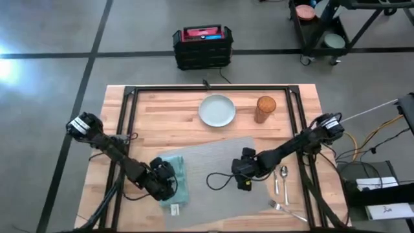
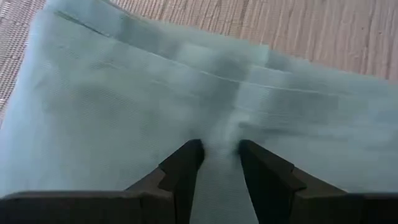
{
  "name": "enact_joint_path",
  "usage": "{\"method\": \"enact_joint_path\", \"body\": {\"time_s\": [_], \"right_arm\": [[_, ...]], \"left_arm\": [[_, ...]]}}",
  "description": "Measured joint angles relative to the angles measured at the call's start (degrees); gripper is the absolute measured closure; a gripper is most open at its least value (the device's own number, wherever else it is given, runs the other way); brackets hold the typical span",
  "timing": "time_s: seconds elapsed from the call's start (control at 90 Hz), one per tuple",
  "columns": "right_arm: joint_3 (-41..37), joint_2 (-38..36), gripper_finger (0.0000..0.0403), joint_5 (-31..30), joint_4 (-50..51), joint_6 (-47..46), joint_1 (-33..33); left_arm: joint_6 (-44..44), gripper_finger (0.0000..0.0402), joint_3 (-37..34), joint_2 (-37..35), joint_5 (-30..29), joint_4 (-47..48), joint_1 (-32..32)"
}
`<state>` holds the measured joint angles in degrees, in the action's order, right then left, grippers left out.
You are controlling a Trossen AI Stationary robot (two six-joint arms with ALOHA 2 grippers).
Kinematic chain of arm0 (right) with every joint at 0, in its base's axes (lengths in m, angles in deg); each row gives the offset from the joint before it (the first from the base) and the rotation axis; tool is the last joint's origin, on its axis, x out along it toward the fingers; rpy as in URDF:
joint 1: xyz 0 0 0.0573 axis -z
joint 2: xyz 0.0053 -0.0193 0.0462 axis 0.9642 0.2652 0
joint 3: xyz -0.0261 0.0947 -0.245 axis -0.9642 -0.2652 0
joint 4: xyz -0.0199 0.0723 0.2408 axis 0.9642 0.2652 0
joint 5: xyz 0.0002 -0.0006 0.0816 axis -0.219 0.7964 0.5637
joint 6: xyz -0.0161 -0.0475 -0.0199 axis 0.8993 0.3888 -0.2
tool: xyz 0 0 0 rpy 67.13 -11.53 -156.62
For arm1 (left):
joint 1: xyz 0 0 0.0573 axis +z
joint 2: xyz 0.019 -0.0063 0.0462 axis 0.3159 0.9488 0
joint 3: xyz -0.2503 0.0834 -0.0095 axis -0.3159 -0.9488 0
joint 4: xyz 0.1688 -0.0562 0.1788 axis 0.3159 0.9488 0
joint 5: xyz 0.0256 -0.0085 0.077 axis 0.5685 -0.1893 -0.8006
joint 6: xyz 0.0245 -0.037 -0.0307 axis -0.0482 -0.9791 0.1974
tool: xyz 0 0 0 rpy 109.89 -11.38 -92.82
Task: Set table place
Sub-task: Adjust the table napkin and the table mat
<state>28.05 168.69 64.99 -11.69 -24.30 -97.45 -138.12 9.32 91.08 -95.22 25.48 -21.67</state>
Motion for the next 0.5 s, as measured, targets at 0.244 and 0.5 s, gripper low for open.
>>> {"method": "enact_joint_path", "body": {"time_s": [0.244, 0.5], "right_arm": [[-0.1, -0.4, 0.0203, 0.8, 0.0, -8.8, 0.1], [0.5, -1.5, 0.0203, 4.4, 1.1, -13.0, 0.1]], "left_arm": [[3.4, 0.0288, -2.8, -1.9, -4.6, 0.5, 0.5], [9.0, 0.0288, -3.0, -6.4, -6.0, 1.1, 1.2]]}}
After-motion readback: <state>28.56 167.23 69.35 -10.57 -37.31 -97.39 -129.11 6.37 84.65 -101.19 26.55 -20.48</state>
